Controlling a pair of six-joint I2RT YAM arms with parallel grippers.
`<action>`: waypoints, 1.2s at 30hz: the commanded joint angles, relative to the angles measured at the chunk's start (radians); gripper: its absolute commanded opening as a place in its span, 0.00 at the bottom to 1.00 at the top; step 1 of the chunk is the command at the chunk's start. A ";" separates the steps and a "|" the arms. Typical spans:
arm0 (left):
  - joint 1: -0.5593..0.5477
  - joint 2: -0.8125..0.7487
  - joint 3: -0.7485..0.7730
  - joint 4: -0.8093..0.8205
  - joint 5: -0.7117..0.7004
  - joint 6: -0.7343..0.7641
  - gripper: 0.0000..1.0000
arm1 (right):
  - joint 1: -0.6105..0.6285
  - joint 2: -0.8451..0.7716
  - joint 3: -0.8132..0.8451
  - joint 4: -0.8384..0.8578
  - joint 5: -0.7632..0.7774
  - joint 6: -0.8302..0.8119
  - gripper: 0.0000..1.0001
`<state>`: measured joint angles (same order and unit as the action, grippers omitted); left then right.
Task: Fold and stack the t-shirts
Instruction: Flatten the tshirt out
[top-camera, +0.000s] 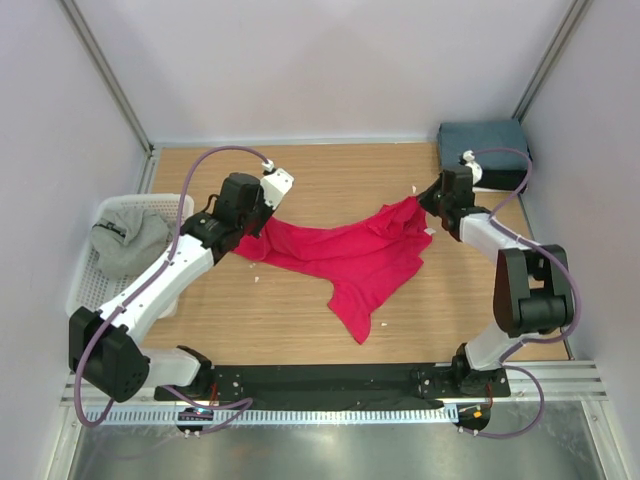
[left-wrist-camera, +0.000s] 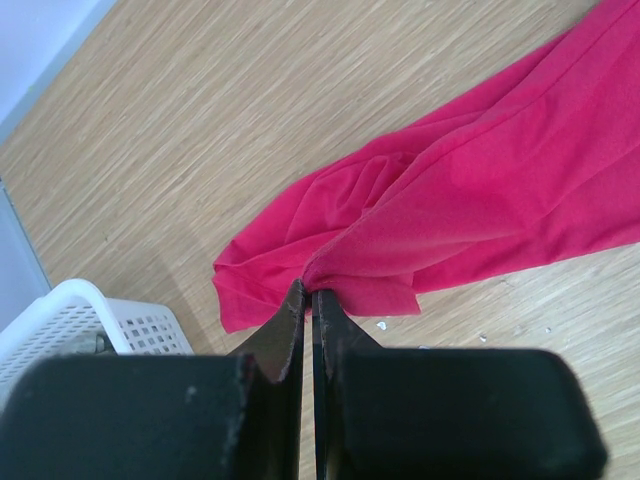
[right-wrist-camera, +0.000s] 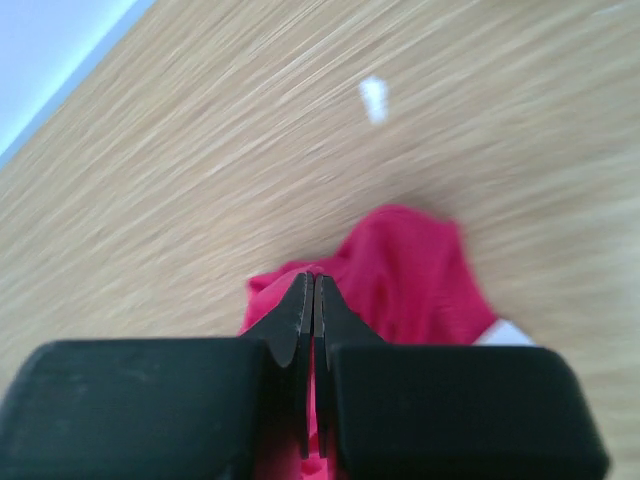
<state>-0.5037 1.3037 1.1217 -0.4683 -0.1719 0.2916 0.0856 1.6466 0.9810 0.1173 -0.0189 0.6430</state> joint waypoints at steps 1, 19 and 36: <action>0.001 -0.017 0.003 0.036 -0.003 -0.002 0.00 | 0.003 -0.123 -0.002 -0.036 0.338 0.027 0.01; 0.001 -0.018 -0.003 0.046 0.011 -0.006 0.00 | 0.003 -0.346 -0.122 0.036 0.213 -0.717 1.00; 0.001 0.045 -0.010 0.048 -0.078 0.021 0.00 | -0.200 -0.093 -0.283 0.269 -0.274 -1.820 0.95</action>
<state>-0.5037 1.3369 1.1027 -0.4606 -0.2161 0.2989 -0.0692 1.5158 0.5968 0.2886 -0.2226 -1.0985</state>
